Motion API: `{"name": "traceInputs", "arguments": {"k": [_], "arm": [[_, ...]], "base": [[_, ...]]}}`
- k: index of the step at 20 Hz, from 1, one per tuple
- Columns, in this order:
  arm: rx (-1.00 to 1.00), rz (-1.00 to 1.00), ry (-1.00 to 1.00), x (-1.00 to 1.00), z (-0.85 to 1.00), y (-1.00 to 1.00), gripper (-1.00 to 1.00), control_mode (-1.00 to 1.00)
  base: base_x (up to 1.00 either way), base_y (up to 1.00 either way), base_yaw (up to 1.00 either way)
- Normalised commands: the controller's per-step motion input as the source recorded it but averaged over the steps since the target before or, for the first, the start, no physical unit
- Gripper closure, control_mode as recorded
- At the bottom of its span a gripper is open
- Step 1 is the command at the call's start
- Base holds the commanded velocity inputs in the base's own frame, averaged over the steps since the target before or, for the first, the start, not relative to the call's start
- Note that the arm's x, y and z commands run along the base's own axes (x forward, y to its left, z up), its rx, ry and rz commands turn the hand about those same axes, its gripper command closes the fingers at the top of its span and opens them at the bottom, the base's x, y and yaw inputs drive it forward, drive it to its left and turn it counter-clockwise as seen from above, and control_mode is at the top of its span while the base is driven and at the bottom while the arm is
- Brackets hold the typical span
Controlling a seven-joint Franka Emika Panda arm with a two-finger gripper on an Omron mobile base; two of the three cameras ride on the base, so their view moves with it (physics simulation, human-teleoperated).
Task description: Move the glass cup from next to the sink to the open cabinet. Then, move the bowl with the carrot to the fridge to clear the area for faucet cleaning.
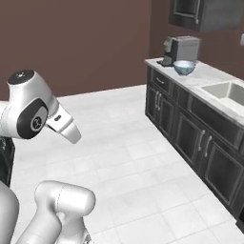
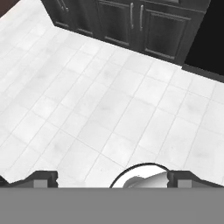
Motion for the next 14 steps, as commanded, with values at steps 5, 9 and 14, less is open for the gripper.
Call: {"name": "traceInputs", "arguments": {"k": [5, 9, 14], "arm": [[0.00, 0.00, 0.00, 0.00, 0.00, 0.00, -1.00, 1.00], [0.00, 0.00, 0.00, 0.00, 0.00, 0.00, -1.00, 1.00], [0.00, 0.00, 0.00, 0.00, 0.00, 0.00, -1.00, 1.00]], "base": [[1.00, 0.09, 0.00], [1.00, 0.14, 0.00], [1.00, 0.18, -0.02]]}}
